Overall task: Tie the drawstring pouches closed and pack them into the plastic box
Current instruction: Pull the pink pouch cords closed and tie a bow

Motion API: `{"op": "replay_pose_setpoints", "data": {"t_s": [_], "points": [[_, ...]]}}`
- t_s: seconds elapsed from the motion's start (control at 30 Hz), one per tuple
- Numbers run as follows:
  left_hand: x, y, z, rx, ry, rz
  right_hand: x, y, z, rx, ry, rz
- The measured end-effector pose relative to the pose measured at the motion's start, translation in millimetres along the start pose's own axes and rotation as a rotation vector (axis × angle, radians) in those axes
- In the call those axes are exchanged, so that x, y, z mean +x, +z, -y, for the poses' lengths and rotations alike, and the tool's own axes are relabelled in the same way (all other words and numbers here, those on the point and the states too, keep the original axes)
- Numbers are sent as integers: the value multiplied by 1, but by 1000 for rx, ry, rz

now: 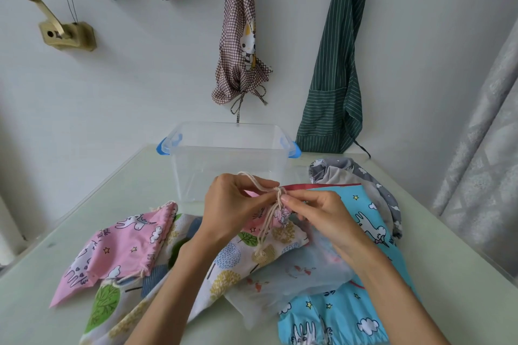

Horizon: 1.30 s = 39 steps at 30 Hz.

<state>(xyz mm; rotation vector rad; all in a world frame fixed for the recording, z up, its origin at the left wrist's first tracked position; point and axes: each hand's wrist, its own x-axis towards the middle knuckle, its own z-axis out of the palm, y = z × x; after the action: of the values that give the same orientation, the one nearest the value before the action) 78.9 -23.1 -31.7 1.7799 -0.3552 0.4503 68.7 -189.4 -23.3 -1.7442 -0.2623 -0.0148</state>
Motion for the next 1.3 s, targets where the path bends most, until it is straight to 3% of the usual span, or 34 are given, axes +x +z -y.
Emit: {"op": "replay_pose_setpoints", "data": {"t_s": [0.1, 0.23, 0.33, 0.43, 0.6, 0.67, 0.9, 0.97, 1.07, 1.13, 1.3], "points": [[2, -1, 0, -71, -42, 96, 2, 1, -2, -120, -150, -171], [2, 3, -4, -119, -53, 162, -1, 3, -5, -840, -538, -563], [2, 5, -3, -112, -39, 181, -1, 4, -10, -1047, -494, -644], [2, 4, 0, -89, -50, 157, 4, -3, -15, -814, -242, -496], [5, 1, 2, -153, -102, 44, 7, -14, 1, 268, 71, -42], [7, 0, 0, -182, -140, 6, 5, -17, 4, 488, 103, 42], [3, -1, -13, -183, -208, 116, 1, -14, 6, 610, 16, -2], [4, -2, -13, -196, -216, 100, 1, -16, 6, 355, -26, -95], [4, -5, -10, -187, -220, 46, 0, -23, 3, -350, -120, -281], [5, -5, -9, -181, -219, 11, -3, -26, 7, -501, -166, -317], [4, -4, -10, -200, -222, -184, 0, -25, 18, 56, -120, -193]]}}
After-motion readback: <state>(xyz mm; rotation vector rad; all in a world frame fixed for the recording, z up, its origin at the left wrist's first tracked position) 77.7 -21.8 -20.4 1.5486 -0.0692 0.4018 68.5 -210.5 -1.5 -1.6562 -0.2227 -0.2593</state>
